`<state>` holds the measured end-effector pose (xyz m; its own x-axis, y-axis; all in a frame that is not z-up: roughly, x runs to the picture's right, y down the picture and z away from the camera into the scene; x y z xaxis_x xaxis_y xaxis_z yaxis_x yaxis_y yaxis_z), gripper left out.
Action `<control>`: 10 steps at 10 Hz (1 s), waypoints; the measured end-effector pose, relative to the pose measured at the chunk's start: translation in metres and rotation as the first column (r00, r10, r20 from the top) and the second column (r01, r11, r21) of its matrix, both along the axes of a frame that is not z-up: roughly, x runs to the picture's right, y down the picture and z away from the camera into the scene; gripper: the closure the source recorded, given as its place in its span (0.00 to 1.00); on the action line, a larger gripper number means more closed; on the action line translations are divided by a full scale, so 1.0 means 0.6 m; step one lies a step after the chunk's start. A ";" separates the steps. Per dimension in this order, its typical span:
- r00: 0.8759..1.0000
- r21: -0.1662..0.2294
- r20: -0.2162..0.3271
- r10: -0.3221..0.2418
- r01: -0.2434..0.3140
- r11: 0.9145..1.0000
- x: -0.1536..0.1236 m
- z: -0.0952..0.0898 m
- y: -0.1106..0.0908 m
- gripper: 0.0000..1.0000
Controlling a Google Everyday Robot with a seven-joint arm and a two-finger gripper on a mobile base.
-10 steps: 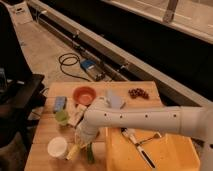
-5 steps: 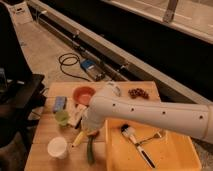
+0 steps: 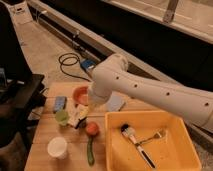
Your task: Place banana in red bowl
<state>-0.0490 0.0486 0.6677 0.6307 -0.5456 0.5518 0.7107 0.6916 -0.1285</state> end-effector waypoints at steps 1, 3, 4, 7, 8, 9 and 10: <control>1.000 0.014 0.003 -0.001 0.001 1.000 0.009 0.016 -0.035 1.00; 1.000 0.036 0.015 0.002 -0.003 0.999 0.028 0.057 -0.093 1.00; 0.999 0.046 0.032 0.008 -0.009 0.999 0.035 0.085 -0.124 1.00; 0.996 0.052 0.086 0.024 -0.028 0.998 0.045 0.151 -0.176 1.00; 0.996 0.052 0.088 0.025 -0.030 0.998 0.048 0.156 -0.179 1.00; 0.996 0.053 0.088 0.026 -0.031 0.998 0.049 0.156 -0.179 1.00; 0.996 0.052 0.087 0.027 -0.031 0.998 0.050 0.156 -0.179 1.00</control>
